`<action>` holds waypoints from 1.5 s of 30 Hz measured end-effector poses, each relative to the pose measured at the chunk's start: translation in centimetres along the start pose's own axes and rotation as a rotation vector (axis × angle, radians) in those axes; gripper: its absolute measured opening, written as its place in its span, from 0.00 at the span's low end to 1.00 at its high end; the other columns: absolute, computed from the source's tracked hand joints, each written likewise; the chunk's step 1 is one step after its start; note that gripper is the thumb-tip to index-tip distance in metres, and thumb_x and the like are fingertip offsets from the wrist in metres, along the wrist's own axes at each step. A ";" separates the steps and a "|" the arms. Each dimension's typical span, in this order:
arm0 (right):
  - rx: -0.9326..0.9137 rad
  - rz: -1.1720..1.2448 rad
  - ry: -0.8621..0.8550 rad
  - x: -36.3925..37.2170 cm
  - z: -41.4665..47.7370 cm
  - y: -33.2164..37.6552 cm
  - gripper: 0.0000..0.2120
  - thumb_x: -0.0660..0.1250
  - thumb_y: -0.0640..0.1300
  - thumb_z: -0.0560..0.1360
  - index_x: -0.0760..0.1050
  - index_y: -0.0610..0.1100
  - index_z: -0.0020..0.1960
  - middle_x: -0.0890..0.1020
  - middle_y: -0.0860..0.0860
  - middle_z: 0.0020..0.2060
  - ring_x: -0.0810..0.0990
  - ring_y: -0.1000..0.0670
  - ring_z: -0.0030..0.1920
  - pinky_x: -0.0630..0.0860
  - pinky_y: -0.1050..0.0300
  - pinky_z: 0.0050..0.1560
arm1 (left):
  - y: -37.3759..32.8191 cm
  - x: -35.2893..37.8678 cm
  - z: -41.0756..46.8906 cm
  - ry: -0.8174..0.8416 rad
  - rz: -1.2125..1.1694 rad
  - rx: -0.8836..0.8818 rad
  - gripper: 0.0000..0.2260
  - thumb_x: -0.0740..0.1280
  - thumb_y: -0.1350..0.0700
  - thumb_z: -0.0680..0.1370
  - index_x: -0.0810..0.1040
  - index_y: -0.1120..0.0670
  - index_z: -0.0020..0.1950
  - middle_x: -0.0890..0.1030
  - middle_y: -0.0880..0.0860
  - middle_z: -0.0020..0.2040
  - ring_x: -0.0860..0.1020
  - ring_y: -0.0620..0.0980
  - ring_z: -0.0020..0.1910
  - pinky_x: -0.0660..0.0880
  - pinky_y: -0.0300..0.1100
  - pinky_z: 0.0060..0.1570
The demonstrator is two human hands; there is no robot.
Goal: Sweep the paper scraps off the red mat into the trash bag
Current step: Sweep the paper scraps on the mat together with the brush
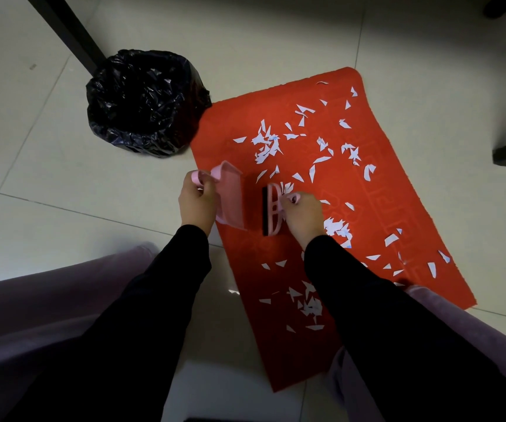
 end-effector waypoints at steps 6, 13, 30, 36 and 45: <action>0.041 -0.081 -0.095 -1.7 -0.2 -0.7 0.23 0.57 0.43 0.79 0.60 0.46 0.25 0.64 0.50 0.22 0.60 0.52 0.23 0.56 0.60 0.26 | -0.2 0.1 -0.8 0.010 0.018 0.003 0.11 0.56 0.58 0.81 0.74 0.62 0.55 0.73 0.44 0.37 0.71 0.38 0.35 0.67 0.21 0.31; 0.037 0.001 0.035 -0.6 -0.8 -1.1 0.18 0.59 0.39 0.77 0.69 0.45 0.29 0.72 0.48 0.26 0.68 0.51 0.26 0.64 0.59 0.28 | -1.0 0.2 -1.3 0.013 0.020 0.015 0.09 0.56 0.59 0.80 0.74 0.62 0.54 0.73 0.44 0.37 0.71 0.38 0.35 0.67 0.21 0.31; 0.038 -0.051 0.208 -0.8 -5.7 -3.5 0.10 0.60 0.37 0.76 0.77 0.35 0.40 0.79 0.45 0.32 0.73 0.51 0.30 0.67 0.61 0.32 | -0.7 -0.1 -4.8 -0.016 0.075 -0.024 0.10 0.57 0.57 0.80 0.75 0.60 0.54 0.76 0.49 0.40 0.74 0.47 0.38 0.69 0.34 0.40; -0.006 -0.023 0.179 -1.8 -5.9 -2.4 0.09 0.61 0.38 0.75 0.78 0.39 0.39 0.80 0.45 0.34 0.75 0.51 0.31 0.71 0.60 0.34 | -0.7 0.2 -5.7 -0.001 0.093 -0.016 0.12 0.56 0.56 0.80 0.75 0.61 0.54 0.76 0.52 0.44 0.73 0.49 0.43 0.68 0.37 0.45; 0.023 -0.080 0.173 -3.3 -6.5 -4.3 0.10 0.60 0.39 0.77 0.79 0.35 0.45 0.81 0.40 0.39 0.79 0.41 0.40 0.77 0.51 0.42 | 0.7 -0.1 -7.7 0.012 0.118 -0.048 0.12 0.55 0.54 0.81 0.74 0.60 0.53 0.78 0.57 0.45 0.77 0.56 0.46 0.74 0.45 0.50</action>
Point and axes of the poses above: each hand's wrist, its own z-axis towards the middle knuckle, its own x-axis out of the palm, y = z × x, the point moved 5 cm from there along z, towards the middle knuckle
